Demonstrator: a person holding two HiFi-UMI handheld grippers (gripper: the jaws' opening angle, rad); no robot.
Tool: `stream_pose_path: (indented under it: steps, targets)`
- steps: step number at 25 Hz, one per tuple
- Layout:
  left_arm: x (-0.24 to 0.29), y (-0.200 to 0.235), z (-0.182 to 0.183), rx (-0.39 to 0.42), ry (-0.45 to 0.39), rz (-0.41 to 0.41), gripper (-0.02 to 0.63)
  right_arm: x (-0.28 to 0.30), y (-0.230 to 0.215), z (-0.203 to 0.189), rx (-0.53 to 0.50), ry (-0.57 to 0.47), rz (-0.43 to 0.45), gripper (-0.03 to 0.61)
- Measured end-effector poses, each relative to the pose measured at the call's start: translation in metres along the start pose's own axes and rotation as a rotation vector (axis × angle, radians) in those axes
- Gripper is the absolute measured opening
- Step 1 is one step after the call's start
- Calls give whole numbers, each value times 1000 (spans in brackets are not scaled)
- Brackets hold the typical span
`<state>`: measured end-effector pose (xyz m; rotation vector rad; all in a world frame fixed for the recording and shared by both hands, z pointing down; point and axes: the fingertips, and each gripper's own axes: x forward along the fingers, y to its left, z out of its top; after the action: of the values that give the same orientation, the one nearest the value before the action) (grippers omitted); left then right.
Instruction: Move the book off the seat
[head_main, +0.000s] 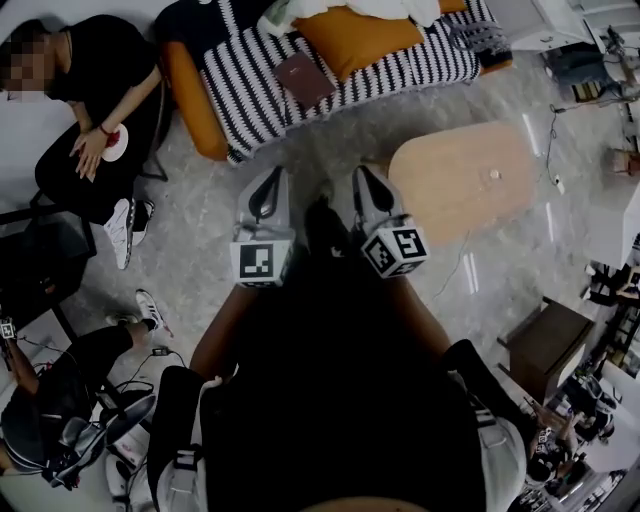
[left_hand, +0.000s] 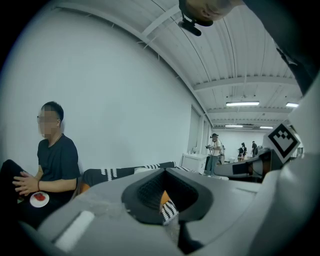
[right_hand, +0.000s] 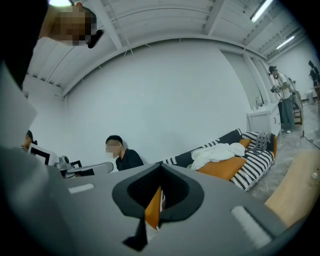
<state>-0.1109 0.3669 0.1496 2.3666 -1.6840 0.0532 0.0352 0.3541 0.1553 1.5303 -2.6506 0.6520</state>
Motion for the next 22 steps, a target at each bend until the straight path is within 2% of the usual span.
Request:
stream_pose_path:
  steps: [4,10,15,19,22]
  targets:
    - [13,7,2,-11,3,18,6,18,-4,4,12,-6,15,8]
    - [50,-13,10,23,8,12,6,30,-38,22,30,-12,31,8]
    - [82,-7,13,28,20,23,6,57,-58,29,47,-6,43,8]
    - [108,-7,19,75,18,19,6,74,-73,37,62,2,57,8]
    - [126,-8,18,78,36,24,6,87,-87,38,74,9,63,8]
